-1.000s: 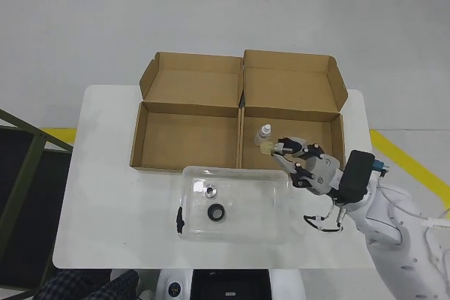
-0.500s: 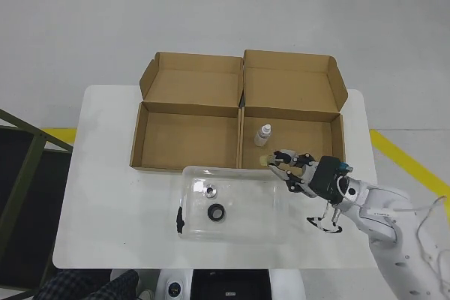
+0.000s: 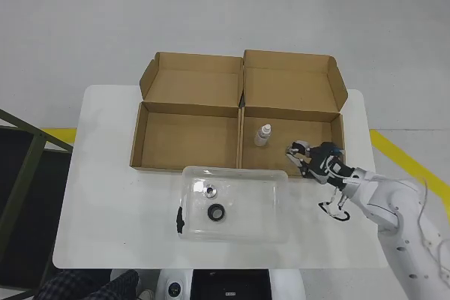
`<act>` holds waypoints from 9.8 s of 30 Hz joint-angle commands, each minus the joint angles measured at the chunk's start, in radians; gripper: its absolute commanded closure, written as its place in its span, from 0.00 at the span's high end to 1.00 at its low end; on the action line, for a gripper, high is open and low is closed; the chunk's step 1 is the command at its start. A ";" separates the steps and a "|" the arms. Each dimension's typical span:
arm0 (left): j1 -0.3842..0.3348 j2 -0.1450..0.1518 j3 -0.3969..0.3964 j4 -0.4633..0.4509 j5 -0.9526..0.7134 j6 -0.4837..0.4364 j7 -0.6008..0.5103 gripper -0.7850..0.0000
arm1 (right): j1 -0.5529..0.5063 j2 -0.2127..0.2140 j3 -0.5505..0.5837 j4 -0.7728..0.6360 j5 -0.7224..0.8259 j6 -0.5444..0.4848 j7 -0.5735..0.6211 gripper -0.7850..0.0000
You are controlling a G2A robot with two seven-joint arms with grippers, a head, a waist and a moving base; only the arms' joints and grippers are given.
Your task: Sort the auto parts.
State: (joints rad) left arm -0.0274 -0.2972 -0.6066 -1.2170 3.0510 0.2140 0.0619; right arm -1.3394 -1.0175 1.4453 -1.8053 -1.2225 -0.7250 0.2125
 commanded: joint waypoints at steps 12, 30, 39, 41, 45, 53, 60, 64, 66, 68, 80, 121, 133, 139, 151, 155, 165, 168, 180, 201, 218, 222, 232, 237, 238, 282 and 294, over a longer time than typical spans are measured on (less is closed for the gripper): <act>0.000 0.000 0.000 0.000 0.000 0.000 0.000 1.00 | 0.154 -0.013 -0.119 0.144 -0.060 0.020 0.069 0.00; 0.000 0.000 0.000 0.000 0.000 0.000 0.000 1.00 | 0.314 -0.043 -0.265 0.327 -0.110 0.068 0.100 0.00; 0.000 0.000 0.000 0.000 0.000 0.000 0.000 1.00 | 0.352 -0.052 -0.304 0.365 -0.134 0.080 0.107 0.24; 0.000 0.000 0.000 0.000 0.000 0.000 0.000 1.00 | 0.357 -0.054 -0.310 0.372 -0.137 0.082 0.108 0.24; 0.000 0.000 0.000 0.000 0.000 0.000 0.000 1.00 | 0.363 -0.056 -0.317 0.381 -0.142 0.082 0.106 0.26; 0.000 0.000 0.000 0.000 0.000 0.000 0.000 1.00 | 0.348 -0.050 -0.286 0.339 -0.141 0.085 0.106 0.40; 0.000 0.000 0.000 0.000 0.000 0.000 0.000 1.00 | 0.298 -0.030 -0.199 0.220 -0.123 0.054 0.114 0.45; 0.000 0.000 0.000 0.000 0.000 0.000 0.000 1.00 | 0.250 -0.020 -0.155 0.117 -0.099 0.035 0.119 0.48; 0.000 0.000 0.000 0.000 0.000 0.000 0.000 1.00 | 0.221 -0.016 -0.141 0.063 -0.086 0.023 0.127 0.50; 0.000 0.000 0.000 0.000 0.000 0.000 0.000 1.00 | 0.190 -0.013 -0.131 0.010 -0.067 0.013 0.132 0.59; 0.000 0.000 0.000 0.000 0.000 0.000 0.000 1.00 | 0.022 -0.002 -0.132 -0.194 0.005 -0.037 0.147 0.76; 0.000 0.000 0.000 0.000 0.000 0.000 0.000 1.00 | 0.153 -0.057 -0.573 -0.046 -0.235 -0.067 0.131 0.65; 0.000 0.000 0.000 0.000 0.000 0.000 0.000 1.00 | 0.202 -0.077 -0.631 0.005 -0.251 -0.064 0.112 0.58; 0.000 0.000 0.000 0.000 0.000 0.000 0.000 1.00 | 0.228 -0.088 -0.662 0.033 -0.260 -0.072 0.110 0.60; 0.000 0.000 0.000 0.000 0.000 0.000 0.000 1.00 | 0.251 -0.101 -0.688 0.070 -0.267 -0.070 0.097 0.50; 0.000 0.000 0.000 0.000 0.000 0.000 0.000 1.00 | 0.259 -0.104 -0.693 0.084 -0.265 -0.073 0.090 0.42; 0.000 0.000 0.000 0.000 0.000 0.000 0.000 1.00 | 0.256 -0.101 -0.665 0.080 -0.239 -0.088 0.066 0.00; 0.000 0.000 0.000 0.000 0.000 0.000 0.000 1.00 | 0.249 -0.098 -0.649 0.071 -0.228 -0.095 0.062 0.00; 0.000 0.000 0.000 0.000 0.000 0.000 0.000 1.00 | 0.209 -0.073 -0.547 0.003 -0.167 -0.132 0.064 0.00; 0.000 0.000 0.000 0.000 0.000 0.000 0.000 1.00 | 0.149 -0.032 -0.344 -0.146 0.008 -0.153 0.119 0.00; 0.000 0.000 0.000 0.000 0.000 0.000 0.000 1.00 | 0.131 -0.011 -0.214 -0.219 0.117 -0.144 0.105 0.00; 0.000 0.000 0.000 0.000 0.000 0.000 0.000 1.00 | 0.131 -0.009 -0.200 -0.230 0.136 -0.143 0.095 0.00; 0.000 0.000 0.000 0.000 0.000 0.000 0.000 1.00 | 0.122 -0.002 -0.170 -0.251 0.164 -0.149 0.072 0.00; 0.000 0.000 0.000 0.000 0.000 0.000 0.000 1.00 | 0.120 -0.001 -0.165 -0.261 0.169 -0.147 0.060 0.00; 0.000 0.000 0.000 0.000 0.000 0.000 0.000 1.00 | 0.120 0.000 -0.164 -0.263 0.169 -0.147 0.058 0.00; 0.000 0.000 0.000 0.000 0.000 0.000 0.000 1.00 | 0.562 -0.139 -0.633 0.250 0.052 0.091 0.083 0.00; 0.000 0.000 0.000 0.000 0.000 0.000 0.000 1.00 | 0.615 -0.177 -0.695 0.338 0.038 0.147 0.153 0.00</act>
State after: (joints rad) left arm -0.0274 -0.2972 -0.6066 -1.2170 3.0510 0.2140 0.0619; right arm -0.7268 -1.1930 0.7538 -1.4708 -1.1834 -0.5806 0.3613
